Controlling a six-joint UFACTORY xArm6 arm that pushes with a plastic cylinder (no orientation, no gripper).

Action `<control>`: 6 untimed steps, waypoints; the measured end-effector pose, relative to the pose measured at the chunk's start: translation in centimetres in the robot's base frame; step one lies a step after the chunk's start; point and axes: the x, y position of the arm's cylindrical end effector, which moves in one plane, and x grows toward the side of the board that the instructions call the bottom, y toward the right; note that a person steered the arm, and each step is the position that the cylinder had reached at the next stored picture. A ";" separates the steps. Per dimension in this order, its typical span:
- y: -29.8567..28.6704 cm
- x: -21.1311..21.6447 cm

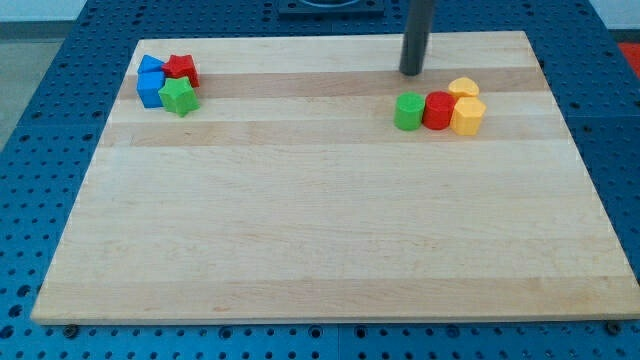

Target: Move arm to the bottom of green star

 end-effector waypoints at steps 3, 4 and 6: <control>-11.2 6.5; -14.9 9.6; -22.6 15.1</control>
